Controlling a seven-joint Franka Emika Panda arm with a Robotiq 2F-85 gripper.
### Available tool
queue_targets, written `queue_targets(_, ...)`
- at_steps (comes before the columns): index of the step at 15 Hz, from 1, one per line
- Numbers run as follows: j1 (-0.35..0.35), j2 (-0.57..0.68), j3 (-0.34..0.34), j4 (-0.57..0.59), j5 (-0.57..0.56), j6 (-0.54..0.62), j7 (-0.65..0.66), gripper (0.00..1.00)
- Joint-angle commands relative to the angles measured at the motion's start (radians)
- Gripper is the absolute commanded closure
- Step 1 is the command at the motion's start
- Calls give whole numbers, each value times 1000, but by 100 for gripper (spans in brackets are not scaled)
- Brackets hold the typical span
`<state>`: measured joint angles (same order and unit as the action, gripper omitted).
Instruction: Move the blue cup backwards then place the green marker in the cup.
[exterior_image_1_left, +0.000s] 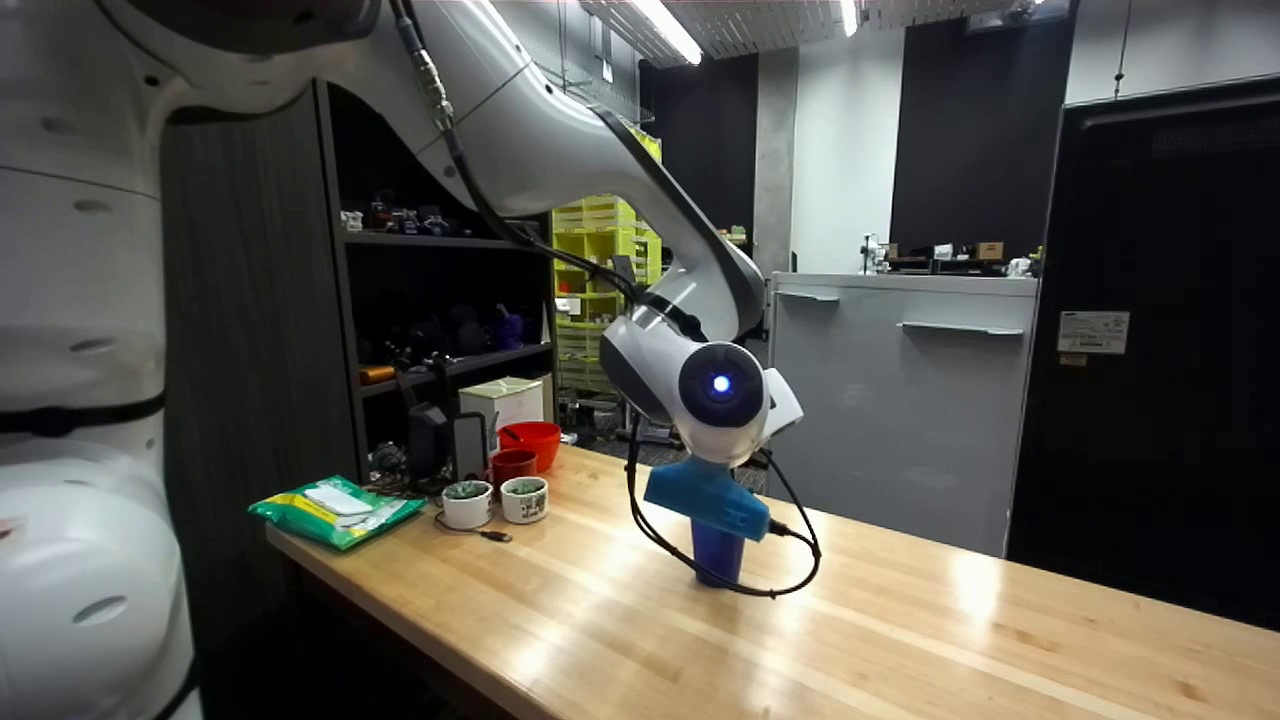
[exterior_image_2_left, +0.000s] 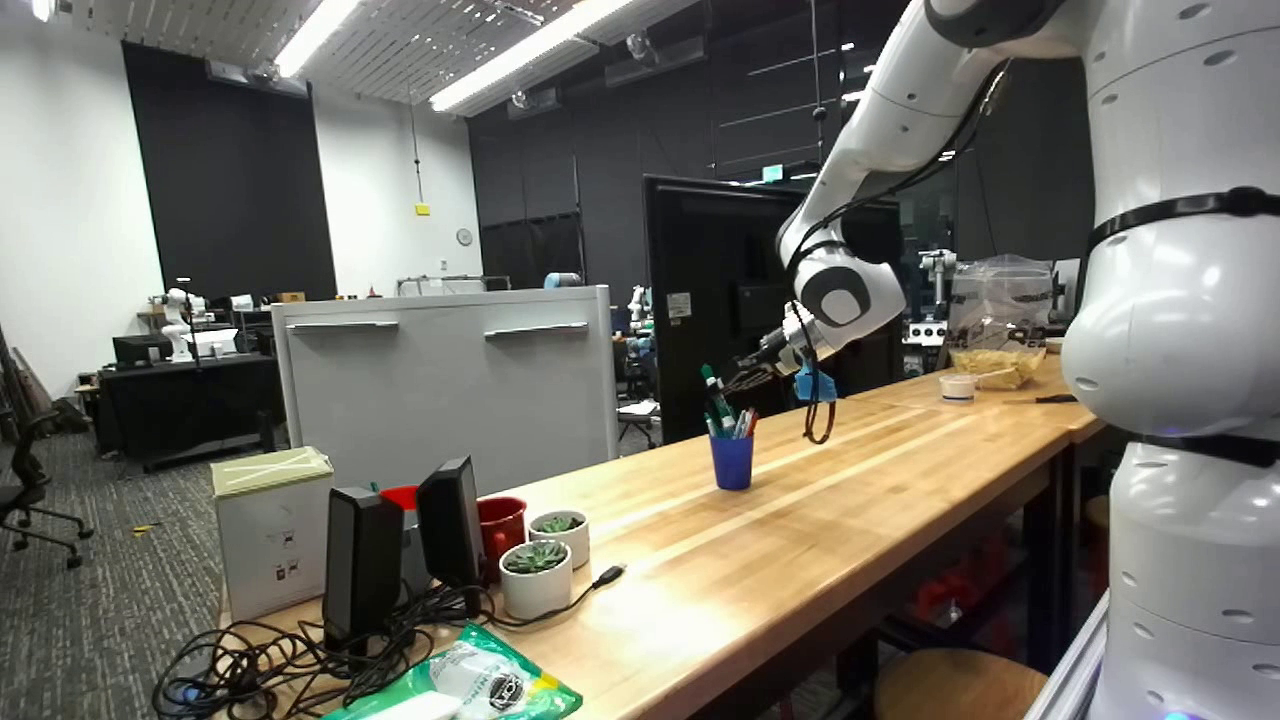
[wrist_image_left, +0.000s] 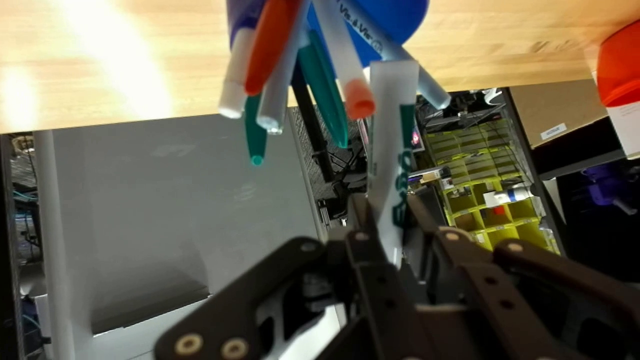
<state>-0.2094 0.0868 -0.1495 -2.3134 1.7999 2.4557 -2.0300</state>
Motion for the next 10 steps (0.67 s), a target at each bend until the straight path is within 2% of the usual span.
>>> queue_targets(1,9,4,-22,7,27,-51,-54,95)
queue_targets(10,2,18,-40,12,22,-172,-94,95)
